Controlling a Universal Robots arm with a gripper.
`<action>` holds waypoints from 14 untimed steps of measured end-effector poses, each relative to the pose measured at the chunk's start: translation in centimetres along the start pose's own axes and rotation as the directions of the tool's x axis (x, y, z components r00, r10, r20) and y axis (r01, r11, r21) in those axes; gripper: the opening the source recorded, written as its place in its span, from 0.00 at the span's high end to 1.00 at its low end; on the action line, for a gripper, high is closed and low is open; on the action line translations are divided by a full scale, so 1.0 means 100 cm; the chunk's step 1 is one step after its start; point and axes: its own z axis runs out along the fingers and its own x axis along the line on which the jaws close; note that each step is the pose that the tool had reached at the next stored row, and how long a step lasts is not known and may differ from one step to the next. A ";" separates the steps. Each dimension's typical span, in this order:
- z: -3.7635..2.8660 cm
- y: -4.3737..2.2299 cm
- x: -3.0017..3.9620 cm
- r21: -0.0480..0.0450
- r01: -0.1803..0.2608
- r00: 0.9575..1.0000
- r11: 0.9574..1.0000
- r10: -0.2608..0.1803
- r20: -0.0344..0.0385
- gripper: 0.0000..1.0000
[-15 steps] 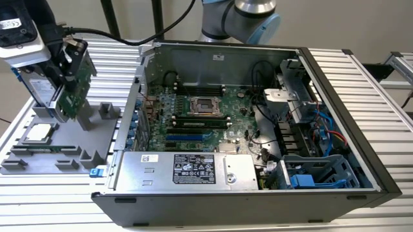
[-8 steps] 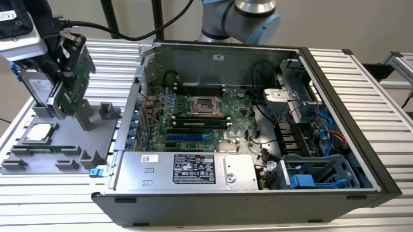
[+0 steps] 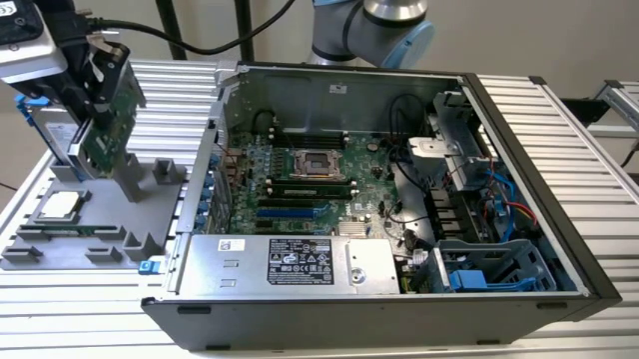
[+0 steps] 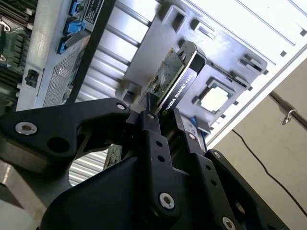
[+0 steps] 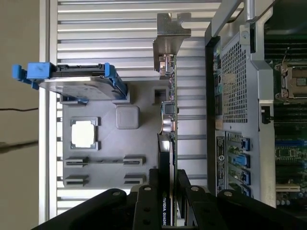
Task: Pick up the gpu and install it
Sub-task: 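Pick up the gpu and move the gpu toward the slot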
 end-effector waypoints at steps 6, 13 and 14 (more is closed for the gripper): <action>-0.0060 0.0006 0.0000 -0.001 0.000 1.000 1.000 0.000 0.000 1.00; -0.0127 0.0012 0.0000 -0.003 0.000 1.000 1.000 0.000 0.000 1.00; -0.0136 0.0013 0.0000 -0.003 0.000 1.000 1.000 0.000 0.000 1.00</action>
